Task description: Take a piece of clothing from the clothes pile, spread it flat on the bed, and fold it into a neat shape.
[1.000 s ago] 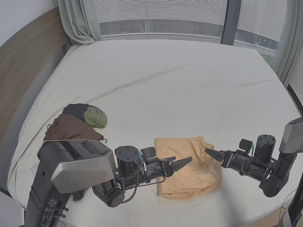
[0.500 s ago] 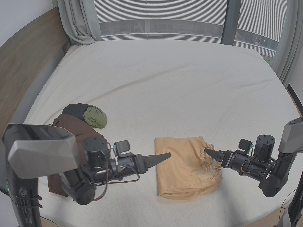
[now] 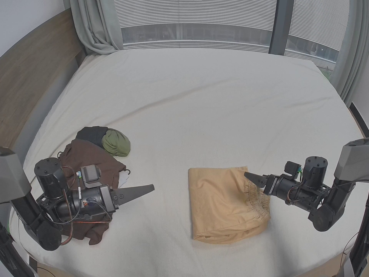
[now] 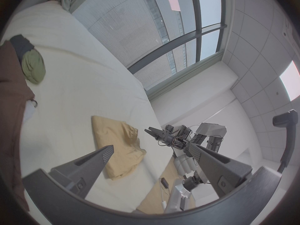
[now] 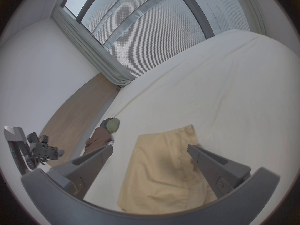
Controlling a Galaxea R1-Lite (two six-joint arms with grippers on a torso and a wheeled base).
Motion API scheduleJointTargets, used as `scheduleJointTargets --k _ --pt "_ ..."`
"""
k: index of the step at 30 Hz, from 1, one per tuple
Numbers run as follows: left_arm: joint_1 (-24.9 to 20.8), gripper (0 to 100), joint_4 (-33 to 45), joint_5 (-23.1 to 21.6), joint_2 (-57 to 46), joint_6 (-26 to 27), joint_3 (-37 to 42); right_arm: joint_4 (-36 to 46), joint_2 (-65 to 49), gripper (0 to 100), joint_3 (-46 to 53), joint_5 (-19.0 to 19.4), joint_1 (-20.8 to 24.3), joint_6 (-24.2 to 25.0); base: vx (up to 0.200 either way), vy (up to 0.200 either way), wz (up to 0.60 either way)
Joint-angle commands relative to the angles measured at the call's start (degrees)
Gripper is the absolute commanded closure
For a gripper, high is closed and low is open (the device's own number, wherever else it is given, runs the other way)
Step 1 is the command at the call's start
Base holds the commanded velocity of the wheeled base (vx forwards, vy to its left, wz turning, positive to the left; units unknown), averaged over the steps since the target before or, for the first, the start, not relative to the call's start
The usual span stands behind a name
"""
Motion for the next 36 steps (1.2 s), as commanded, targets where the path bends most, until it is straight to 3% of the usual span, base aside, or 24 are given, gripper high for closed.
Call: scheduleJointTargets --k 1,3,7,22,23,36 --pt "4.7 0 0.1 -1.0 -3.0 3.2 2.4 2.0 3.5 0 -3.5 0.1 -3.8 -3.7 0.0 0.0 0.0" --pt "6.6 0 0.2 -1.0 -2.2 6.5 3.4 0.8 6.9 0 -3.7 0.0 -5.4 -7.2 0.0 0.0 0.0" --pt "8.8 0 0.1 -1.1 -0.5 11.4 4.1 -1.7 11.0 0 -5.0 0.0 -6.9 -7.6 0.0 0.0 0.0" --pt "9.6 0 0.1 -1.2 1.4 12.7 4.1 -4.7 18.9 0 -8.0 0.0 -3.8 -6.3 0.0 0.0 0.0" --pt "9.6 0 0.1 -1.2 1.4 12.7 4.1 -4.7 19.0 100 -8.0 0.0 -3.4 -5.9 0.0 0.0 0.0" --pt "10.0 0 0.1 -1.1 3.6 12.9 3.9 -4.5 15.0 100 -5.5 -2.1 -4.1 -6.0 0.0 0.0 0.0"
